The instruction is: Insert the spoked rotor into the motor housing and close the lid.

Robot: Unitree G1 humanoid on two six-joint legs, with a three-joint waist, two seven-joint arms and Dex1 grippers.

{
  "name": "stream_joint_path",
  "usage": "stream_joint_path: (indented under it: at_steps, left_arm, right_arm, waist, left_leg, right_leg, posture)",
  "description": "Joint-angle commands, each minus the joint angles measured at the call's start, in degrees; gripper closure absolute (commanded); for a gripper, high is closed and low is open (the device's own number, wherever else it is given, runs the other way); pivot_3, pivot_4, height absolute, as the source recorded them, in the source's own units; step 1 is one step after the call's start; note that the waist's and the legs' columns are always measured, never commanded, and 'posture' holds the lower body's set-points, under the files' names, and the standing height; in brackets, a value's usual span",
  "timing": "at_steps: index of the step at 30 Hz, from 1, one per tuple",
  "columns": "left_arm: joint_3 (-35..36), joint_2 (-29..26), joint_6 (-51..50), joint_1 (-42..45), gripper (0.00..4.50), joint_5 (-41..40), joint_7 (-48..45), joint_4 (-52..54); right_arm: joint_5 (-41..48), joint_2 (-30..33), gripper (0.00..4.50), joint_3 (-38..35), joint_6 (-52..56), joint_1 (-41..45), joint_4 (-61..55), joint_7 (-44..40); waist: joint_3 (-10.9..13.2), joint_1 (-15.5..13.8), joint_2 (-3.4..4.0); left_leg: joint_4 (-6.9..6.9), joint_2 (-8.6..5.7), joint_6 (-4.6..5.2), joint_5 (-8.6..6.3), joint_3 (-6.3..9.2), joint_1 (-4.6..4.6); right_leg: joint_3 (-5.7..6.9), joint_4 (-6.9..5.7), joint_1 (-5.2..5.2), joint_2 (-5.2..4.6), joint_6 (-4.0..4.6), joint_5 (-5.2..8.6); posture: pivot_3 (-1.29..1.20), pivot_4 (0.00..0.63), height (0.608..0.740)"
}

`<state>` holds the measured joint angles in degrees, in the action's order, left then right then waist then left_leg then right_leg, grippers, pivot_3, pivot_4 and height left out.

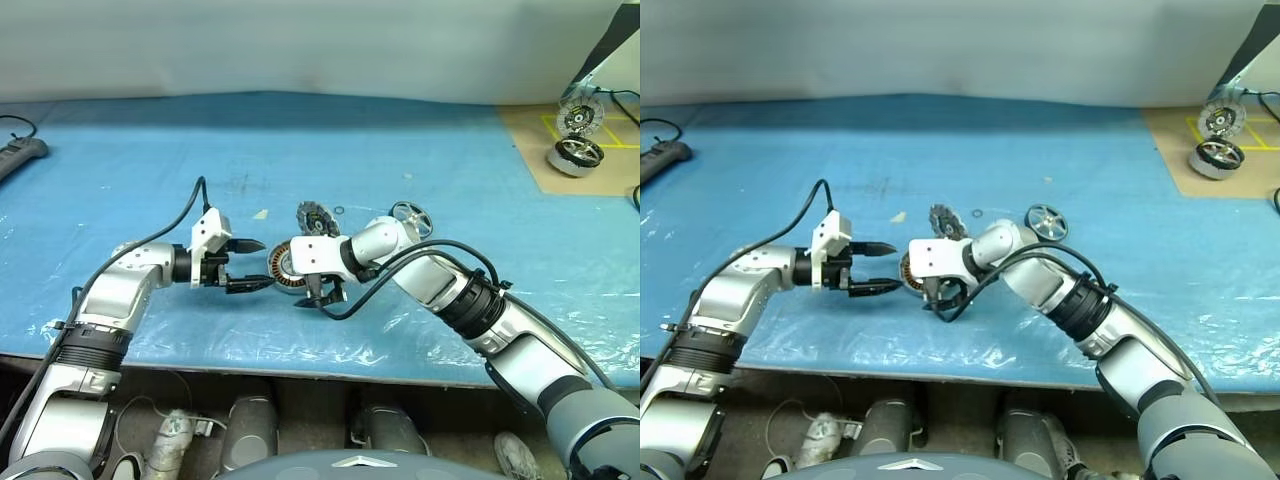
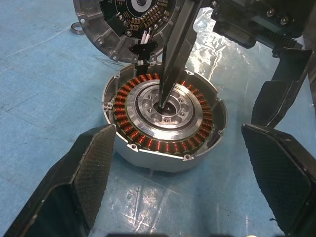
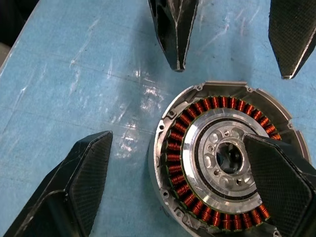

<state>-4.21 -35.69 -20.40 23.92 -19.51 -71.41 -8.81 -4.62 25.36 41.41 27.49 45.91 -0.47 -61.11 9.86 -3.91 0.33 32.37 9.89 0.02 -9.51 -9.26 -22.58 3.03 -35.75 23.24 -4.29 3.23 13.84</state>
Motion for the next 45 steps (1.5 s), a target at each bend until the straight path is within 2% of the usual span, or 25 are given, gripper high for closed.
stream_joint_path:
  at_steps: [1,4,9,10,17,21,26,30,35,45]
  left_arm:
    - [0.13,-0.38,0.96,0.33,0.14,0.13,0.13,0.98]
    - [0.18,0.03,0.89,0.93,0.11,0.26,0.51,0.47]
    - [-0.16,0.38,0.98,0.92,0.11,0.48,0.69,0.47]
    - [-0.24,0.50,1.02,0.92,0.11,0.52,0.75,0.43]
    - [-0.57,1.22,1.41,1.68,0.11,0.66,0.75,-0.41]
    - [-0.97,1.71,1.92,2.44,0.11,0.87,0.72,-1.35]
    - [-1.31,2.47,2.31,3.03,0.11,1.05,0.92,-2.15]
    - [-1.45,2.62,2.47,2.90,0.11,0.98,1.20,-2.14]
    - [-1.25,2.34,2.22,2.24,0.11,0.70,1.61,-1.47]
    - [-1.42,2.24,1.72,1.35,0.11,0.57,2.25,-0.39]
  right_arm:
    - [0.01,-1.08,0.00,-1.25,0.52,-0.75,0.63,-0.80]
    - [-1.57,-1.18,0.64,-0.82,-0.46,-1.07,2.50,-0.31]
    - [-3.70,-0.49,2.37,-0.84,-1.81,-1.82,3.23,-0.52]
    - [-4.52,-0.25,2.58,-0.69,-2.38,-1.82,3.11,-0.34]
    - [-7.51,3.29,2.60,-0.68,-7.98,-1.56,1.83,-2.64]
    - [-10.02,8.41,2.60,-0.25,-17.55,0.09,2.72,-6.72]
    - [-12.57,10.96,2.60,0.00,-29.24,2.87,6.65,-9.86]
    - [-17.44,10.01,2.60,0.90,-38.59,5.95,12.79,-8.31]
    - [-20.94,7.71,2.60,1.04,-44.01,7.83,16.20,-7.62]
    - [-22.77,2.52,2.60,-0.28,-46.72,8.97,19.50,-8.73]
  waist:
    - [0.00,0.00,0.00]
    - [0.00,0.00,0.00]
    - [-0.02,-0.05,-0.04]
    - [-0.03,-0.02,-0.06]
    - [-0.03,-0.19,-0.05]
    - [-0.03,-0.30,-0.06]
    - [-0.03,-0.01,-0.06]
    - [-0.03,0.14,-0.06]
    - [-0.03,0.35,-0.07]
    - [-0.02,1.84,-0.09]
  left_leg:
    - [0.00,0.00,0.01,0.00,0.00,0.00]
    - [0.01,0.00,0.01,0.01,0.00,-0.01]
    - [0.02,0.00,0.00,0.00,0.00,0.07]
    - [0.02,0.00,0.00,0.00,0.00,0.12]
    - [0.04,0.00,0.02,-0.03,-0.01,0.49]
    - [0.05,-0.03,0.03,-0.04,-0.01,0.48]
    - [0.05,0.01,0.23,-0.15,-0.01,0.49]
    - [0.06,0.01,0.36,-0.07,-0.02,0.47]
    - [0.07,0.03,0.41,-0.05,-0.03,0.48]
    - [0.12,0.14,0.42,-0.04,-0.03,0.52]
  right_leg:
    - [0.00,0.00,0.00,0.00,0.00,0.00]
    - [0.00,0.00,0.00,0.00,0.00,0.00]
    - [0.00,0.00,-0.08,0.00,0.01,0.00]
    - [0.00,0.00,-0.13,0.00,0.01,0.00]
    - [-0.02,-0.01,-0.49,-0.02,0.03,-0.02]
    - [-0.03,0.02,-0.53,-0.03,0.03,-0.02]
    - [-0.03,0.01,-0.51,-0.01,0.03,-0.02]
    - [-0.03,-0.01,-0.46,-0.01,0.04,-0.02]
    - [-0.03,-0.02,-0.46,-0.01,0.05,-0.02]
    - [-0.03,-0.05,-0.46,0.08,0.14,-0.08]
  posture:
    - [0.00,0.150,0.740]
    - [0.00,0.150,0.740]
    - [0.00,0.150,0.740]
    - [0.00,0.150,0.740]
    - [0.00,0.150,0.740]
    - [0.00,0.150,0.740]
    - [0.00,0.150,0.740]
    - [0.00,0.150,0.740]
    - [0.00,0.150,0.740]
    - [0.00,0.150,0.740]
